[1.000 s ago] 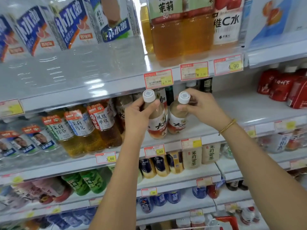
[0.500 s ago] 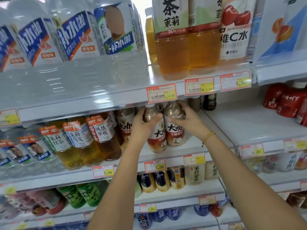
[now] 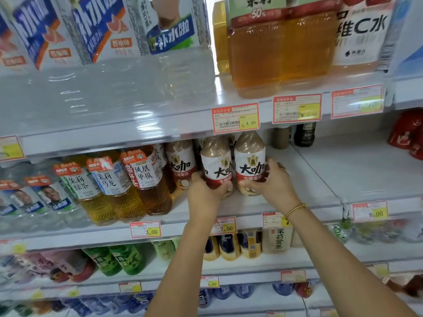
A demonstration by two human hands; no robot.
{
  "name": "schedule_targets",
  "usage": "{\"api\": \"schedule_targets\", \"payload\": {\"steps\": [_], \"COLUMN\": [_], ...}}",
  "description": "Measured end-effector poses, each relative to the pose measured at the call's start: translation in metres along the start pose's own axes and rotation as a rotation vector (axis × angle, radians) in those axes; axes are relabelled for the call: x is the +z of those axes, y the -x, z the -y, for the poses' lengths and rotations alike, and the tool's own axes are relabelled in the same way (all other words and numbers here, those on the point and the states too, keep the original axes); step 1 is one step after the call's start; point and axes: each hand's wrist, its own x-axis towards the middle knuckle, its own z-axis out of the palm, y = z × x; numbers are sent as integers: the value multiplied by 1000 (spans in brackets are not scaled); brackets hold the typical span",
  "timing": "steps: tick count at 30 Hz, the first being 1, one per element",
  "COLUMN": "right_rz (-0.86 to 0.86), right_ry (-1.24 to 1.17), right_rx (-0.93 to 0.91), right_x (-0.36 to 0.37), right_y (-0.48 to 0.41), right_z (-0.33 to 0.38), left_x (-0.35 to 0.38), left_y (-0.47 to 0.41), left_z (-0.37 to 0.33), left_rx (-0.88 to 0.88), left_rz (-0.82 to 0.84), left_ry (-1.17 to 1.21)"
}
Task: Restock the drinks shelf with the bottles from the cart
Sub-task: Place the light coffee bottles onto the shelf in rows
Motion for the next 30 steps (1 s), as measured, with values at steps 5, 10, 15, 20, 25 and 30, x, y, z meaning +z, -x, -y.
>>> {"api": "schedule_targets", "payload": {"steps": [5, 10, 15, 20, 25, 30], "right_rz": [22, 46, 79, 77, 56, 89], "right_ry": [38, 24, 27, 36, 23, 38], "right_rx": [47, 78, 81, 91, 62, 2], "right_x": [5, 14, 12, 15, 19, 20], "right_y": [-26, -32, -32, -33, -31, -30], "right_z": [-7, -15, -2, 7, 8, 6], "left_x": [9, 4, -1, -4, -4, -2], "left_y": [-9, -20, -28, -31, -42, -46], "left_z": [8, 11, 19, 17, 24, 23], "left_rx": [-2, -27, -33, -63, 16, 42], "left_rz": [3, 36, 21, 31, 17, 20], "left_ry": [-95, -197, -277, -363, -445, -502]}}
